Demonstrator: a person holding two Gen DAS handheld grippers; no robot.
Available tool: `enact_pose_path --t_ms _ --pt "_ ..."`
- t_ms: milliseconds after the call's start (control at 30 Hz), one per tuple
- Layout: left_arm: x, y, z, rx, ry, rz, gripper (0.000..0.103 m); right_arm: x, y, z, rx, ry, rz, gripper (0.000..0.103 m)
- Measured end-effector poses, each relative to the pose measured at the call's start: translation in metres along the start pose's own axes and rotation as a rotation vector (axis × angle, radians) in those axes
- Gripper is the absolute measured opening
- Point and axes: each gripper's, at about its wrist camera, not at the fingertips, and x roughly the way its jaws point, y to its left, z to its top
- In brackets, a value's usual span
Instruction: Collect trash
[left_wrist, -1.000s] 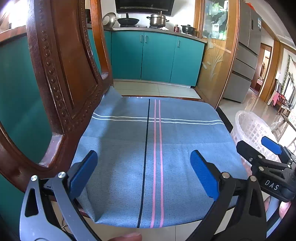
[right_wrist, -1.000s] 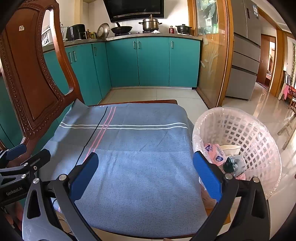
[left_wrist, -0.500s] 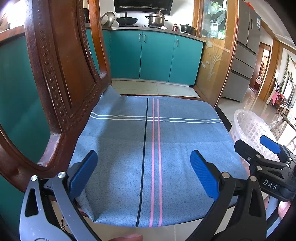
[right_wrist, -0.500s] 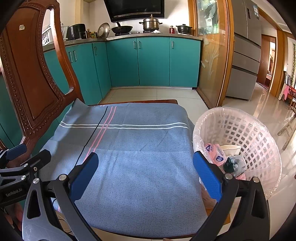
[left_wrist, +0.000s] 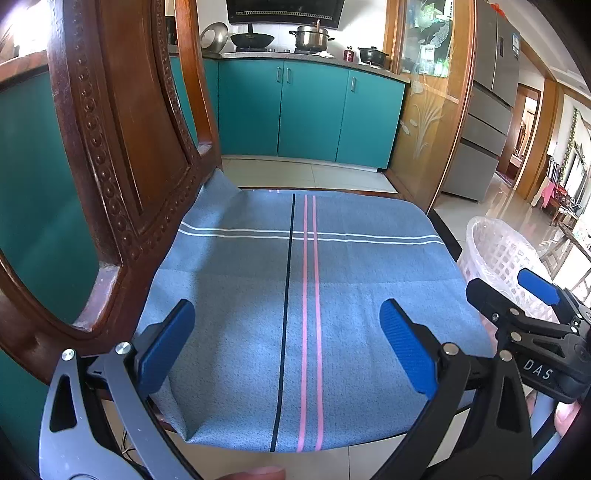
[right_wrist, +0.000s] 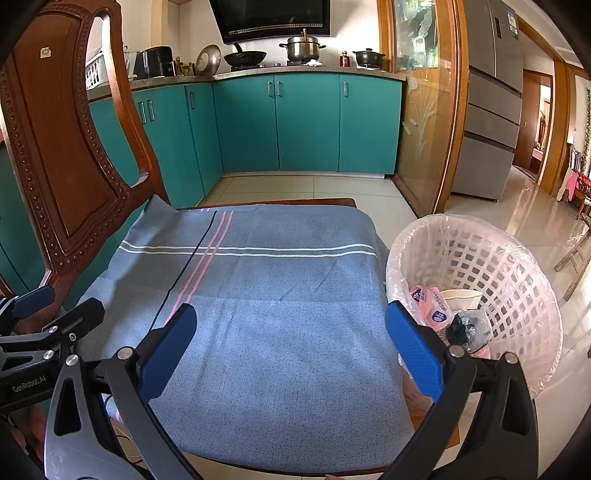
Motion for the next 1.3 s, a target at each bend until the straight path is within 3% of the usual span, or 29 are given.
enact_pose_path --t_ms 1300 --pt "0.0045 0.0003 -0.0012 -0.009 0.015 0.008 0.1 0.0001 0.0008 -0.003 -0.013 0.008 0.007 0.1"
